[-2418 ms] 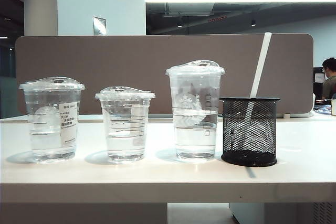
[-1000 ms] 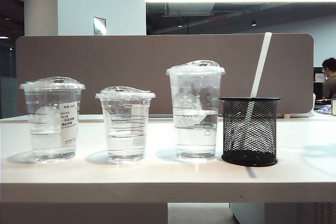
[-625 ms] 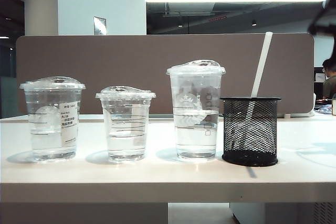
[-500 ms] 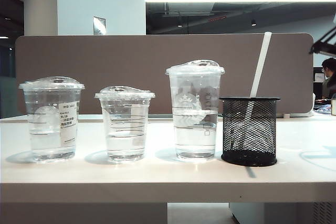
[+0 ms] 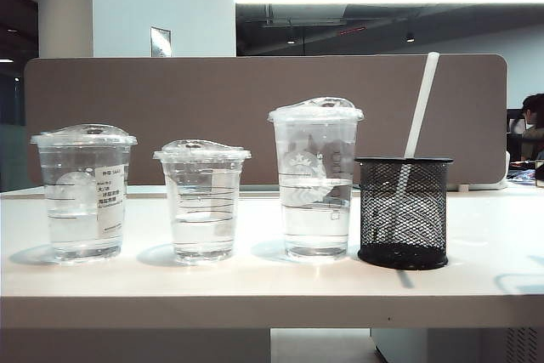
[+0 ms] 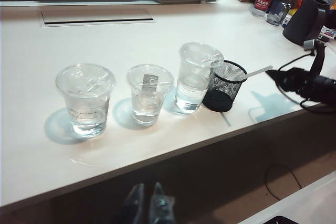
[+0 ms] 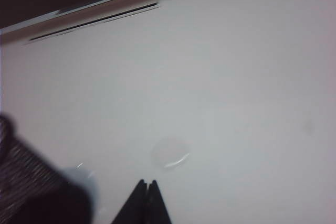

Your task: Pick up the straw and insert it into the small coffee cup.

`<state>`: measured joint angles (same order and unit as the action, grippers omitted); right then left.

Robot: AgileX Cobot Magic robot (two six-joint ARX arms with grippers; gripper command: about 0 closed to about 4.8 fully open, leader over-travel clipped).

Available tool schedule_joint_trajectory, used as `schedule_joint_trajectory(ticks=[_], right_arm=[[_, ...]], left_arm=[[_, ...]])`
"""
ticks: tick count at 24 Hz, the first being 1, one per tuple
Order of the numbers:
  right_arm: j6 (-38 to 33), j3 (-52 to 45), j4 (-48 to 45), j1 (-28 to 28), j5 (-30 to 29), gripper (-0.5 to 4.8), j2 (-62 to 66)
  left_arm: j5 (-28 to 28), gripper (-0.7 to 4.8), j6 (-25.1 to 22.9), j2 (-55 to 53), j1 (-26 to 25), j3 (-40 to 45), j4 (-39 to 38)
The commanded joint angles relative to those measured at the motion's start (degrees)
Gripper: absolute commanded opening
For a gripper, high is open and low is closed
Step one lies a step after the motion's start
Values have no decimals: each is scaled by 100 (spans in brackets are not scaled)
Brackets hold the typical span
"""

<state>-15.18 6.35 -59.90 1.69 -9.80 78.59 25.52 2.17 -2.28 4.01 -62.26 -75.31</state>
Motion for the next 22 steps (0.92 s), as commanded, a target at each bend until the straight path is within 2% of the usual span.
schedule_joint_trajectory(ticks=[1,4,7,8,11,16,17,18,22], right_arm=[[0,-203,-398,616,254,-5,-20],[400,-450,-566,1523,846,-3,-24],[496,-507,-697,1950,839,8,-26],[553,-507,-807,2155,839,58,-26],[776,-507,-1097,2433,837,117,-26],[776,-505,-1510,2520,787,130,-26],[776,-503,-1563,2520,662,183,-26],[776,-503,-1558,2520,496,202,-26],[778,-503,-1545,2520,367,203,-26]], left_arm=[[-66,22,-26,-11,-4,-17,39],[-90,22,-24,-11,-11,-17,37],[-85,22,-24,-11,-11,-17,35],[-85,22,-22,-11,-11,-17,37],[-85,22,-24,-11,-11,-17,37],[-90,22,-26,-11,-11,-17,42],[-90,22,-28,-11,-11,-13,42],[-90,22,-26,-11,-11,-13,52],[-92,22,-28,-11,-11,-15,125]])
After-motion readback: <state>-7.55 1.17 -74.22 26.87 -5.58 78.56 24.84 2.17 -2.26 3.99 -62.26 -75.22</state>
